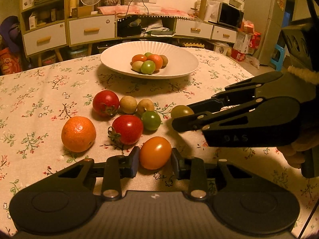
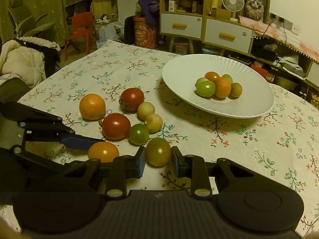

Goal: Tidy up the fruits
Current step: 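Carry the orange tomato with the left tool while the right tool carries the olive tomato to the plate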

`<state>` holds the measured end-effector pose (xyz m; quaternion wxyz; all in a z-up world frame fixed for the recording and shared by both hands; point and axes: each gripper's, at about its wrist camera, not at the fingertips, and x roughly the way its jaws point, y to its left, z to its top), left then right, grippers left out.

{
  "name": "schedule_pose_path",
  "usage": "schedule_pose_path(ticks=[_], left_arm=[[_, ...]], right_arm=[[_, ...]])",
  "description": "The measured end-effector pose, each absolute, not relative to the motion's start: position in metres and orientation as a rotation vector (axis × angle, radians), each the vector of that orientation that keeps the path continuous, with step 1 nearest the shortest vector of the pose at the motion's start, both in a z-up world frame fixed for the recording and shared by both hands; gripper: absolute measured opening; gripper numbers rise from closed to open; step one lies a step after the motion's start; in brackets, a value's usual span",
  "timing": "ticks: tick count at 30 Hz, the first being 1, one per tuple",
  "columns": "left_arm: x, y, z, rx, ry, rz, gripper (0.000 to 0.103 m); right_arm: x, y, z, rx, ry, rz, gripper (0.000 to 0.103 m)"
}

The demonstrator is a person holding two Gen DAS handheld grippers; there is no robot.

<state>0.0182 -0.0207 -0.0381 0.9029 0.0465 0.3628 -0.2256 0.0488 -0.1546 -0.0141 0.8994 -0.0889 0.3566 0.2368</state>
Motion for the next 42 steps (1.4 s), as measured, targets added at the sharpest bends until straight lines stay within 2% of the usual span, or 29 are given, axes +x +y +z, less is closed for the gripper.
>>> schedule_pose_path(ticks=[24,42], left_arm=[[0.044,-0.03,-0.001,0.031,0.7,-0.452,0.037],[0.108,-0.075,0.006,0.003,0.7,-0.477,0.037]], right_arm=[[0.075,-0.19,0.016,-0.07,0.687,0.424,0.025],[0.139,-0.228,0.024,0.027,0.688,0.347,0.025]])
